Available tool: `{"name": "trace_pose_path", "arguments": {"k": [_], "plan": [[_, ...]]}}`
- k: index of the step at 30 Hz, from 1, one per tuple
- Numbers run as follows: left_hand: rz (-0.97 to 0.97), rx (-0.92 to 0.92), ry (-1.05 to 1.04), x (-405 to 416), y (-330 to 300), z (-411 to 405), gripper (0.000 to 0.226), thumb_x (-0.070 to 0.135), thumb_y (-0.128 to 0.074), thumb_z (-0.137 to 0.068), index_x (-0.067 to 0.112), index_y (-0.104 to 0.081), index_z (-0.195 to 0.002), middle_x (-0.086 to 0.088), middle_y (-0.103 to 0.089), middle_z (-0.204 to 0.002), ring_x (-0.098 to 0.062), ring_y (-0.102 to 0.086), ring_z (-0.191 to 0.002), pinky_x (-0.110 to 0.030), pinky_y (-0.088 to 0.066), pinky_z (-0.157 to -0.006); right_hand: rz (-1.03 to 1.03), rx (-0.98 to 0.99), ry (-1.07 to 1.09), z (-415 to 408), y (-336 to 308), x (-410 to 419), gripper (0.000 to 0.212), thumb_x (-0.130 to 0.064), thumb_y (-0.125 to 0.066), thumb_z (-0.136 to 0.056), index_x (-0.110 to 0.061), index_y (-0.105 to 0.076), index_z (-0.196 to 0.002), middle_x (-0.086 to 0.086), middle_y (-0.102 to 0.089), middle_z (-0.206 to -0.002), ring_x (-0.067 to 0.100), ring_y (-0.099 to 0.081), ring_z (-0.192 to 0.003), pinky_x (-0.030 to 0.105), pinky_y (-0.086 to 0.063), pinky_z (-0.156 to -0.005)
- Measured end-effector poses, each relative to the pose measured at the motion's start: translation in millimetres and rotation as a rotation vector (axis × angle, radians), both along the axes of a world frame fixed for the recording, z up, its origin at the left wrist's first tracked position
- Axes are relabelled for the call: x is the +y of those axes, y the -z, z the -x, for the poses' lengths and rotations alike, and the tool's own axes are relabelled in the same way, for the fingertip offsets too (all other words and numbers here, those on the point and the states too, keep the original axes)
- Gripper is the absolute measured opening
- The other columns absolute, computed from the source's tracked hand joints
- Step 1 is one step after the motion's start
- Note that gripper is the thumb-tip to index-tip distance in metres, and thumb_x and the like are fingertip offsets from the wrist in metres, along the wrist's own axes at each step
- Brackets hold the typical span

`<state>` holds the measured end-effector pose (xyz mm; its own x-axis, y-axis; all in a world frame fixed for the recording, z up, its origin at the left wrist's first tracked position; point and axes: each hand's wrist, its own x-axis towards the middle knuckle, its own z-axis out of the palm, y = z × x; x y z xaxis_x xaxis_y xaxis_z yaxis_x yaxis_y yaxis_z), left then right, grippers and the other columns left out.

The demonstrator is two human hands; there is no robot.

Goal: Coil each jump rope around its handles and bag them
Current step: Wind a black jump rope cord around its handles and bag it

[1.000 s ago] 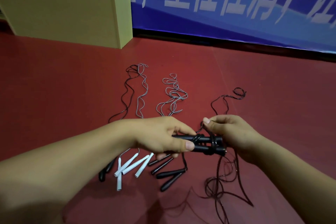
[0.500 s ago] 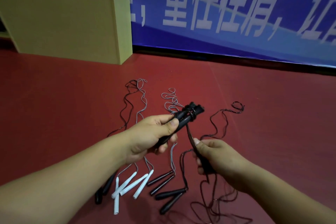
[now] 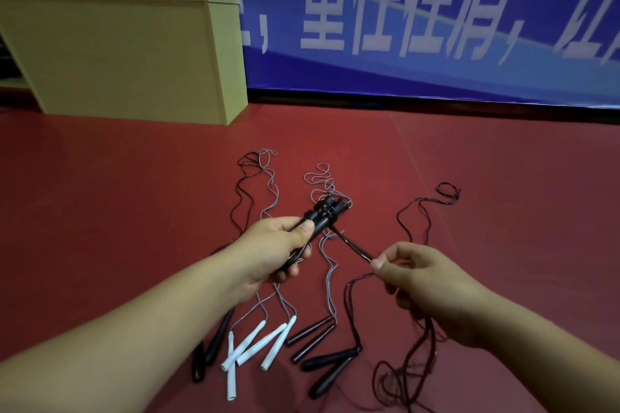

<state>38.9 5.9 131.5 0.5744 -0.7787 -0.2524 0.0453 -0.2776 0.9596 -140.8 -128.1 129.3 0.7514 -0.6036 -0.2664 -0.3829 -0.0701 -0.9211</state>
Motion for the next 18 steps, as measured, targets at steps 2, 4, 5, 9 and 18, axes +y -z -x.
{"name": "trace_pose_path", "arguments": {"k": [2, 4, 5, 9, 18], "plan": [[-0.023, -0.047, -0.003, -0.6, 2.6, -0.4, 0.020, 0.032, -0.053, -0.100, 0.022, -0.067, -0.091, 0.003, -0.060, -0.070, -0.007, -0.047, -0.042, -0.018, -0.033, -0.041, 0.003, 0.001, -0.033, 1.0, 1.2, 0.6, 0.023, -0.024, -0.066, -0.091, -0.012, -0.056, -0.076, 0.003, -0.049, -0.059, 0.013, -0.040, -0.043, 0.021, -0.027, -0.042], [-0.033, -0.097, 0.001, -2.2, 5.4, -0.1, 0.019, 0.032, -0.054, -0.100, 0.023, -0.066, -0.089, 0.002, -0.060, -0.070, -0.008, -0.048, -0.042, -0.018, -0.033, -0.040, 0.038, 0.020, -0.058, 3.3, 1.1, 1.1, 0.031, -0.028, -0.067, -0.090, -0.011, -0.054, -0.069, 0.004, -0.048, -0.055, 0.016, -0.042, -0.045, 0.022, -0.032, -0.043], [-0.034, -0.129, -0.002, -2.8, 6.7, -0.6, 0.018, 0.032, -0.054, -0.100, 0.024, -0.066, -0.089, 0.002, -0.060, -0.069, -0.008, -0.048, -0.041, -0.018, -0.033, -0.040, 0.065, 0.031, -0.075, 3.8, 0.3, 1.8, 0.034, -0.030, -0.066, -0.090, -0.008, -0.055, -0.068, 0.005, -0.048, -0.054, 0.018, -0.043, -0.047, 0.023, -0.035, -0.045], [-0.042, -0.328, -0.015, -6.6, 12.0, -4.9, 0.014, 0.030, -0.053, -0.100, 0.025, -0.067, -0.099, 0.002, -0.060, -0.065, -0.011, -0.046, -0.038, -0.016, -0.033, -0.040, 0.214, 0.090, -0.181, 6.5, -2.2, 7.4, 0.041, -0.039, -0.062, -0.092, 0.000, -0.062, -0.079, 0.001, -0.055, -0.054, 0.009, -0.042, -0.048, 0.016, -0.035, -0.049], [-0.226, -0.745, 0.163, -6.9, 26.2, -5.7, 0.011, 0.040, -0.057, -0.095, 0.035, -0.065, -0.100, 0.011, -0.061, -0.058, 0.000, -0.054, -0.048, -0.023, -0.041, -0.055, 0.304, -0.037, -0.348, 7.2, -2.5, 16.5, 0.021, -0.030, -0.056, -0.097, -0.015, -0.070, -0.097, -0.011, -0.037, -0.057, 0.005, -0.031, -0.052, 0.018, -0.029, -0.050]]}}
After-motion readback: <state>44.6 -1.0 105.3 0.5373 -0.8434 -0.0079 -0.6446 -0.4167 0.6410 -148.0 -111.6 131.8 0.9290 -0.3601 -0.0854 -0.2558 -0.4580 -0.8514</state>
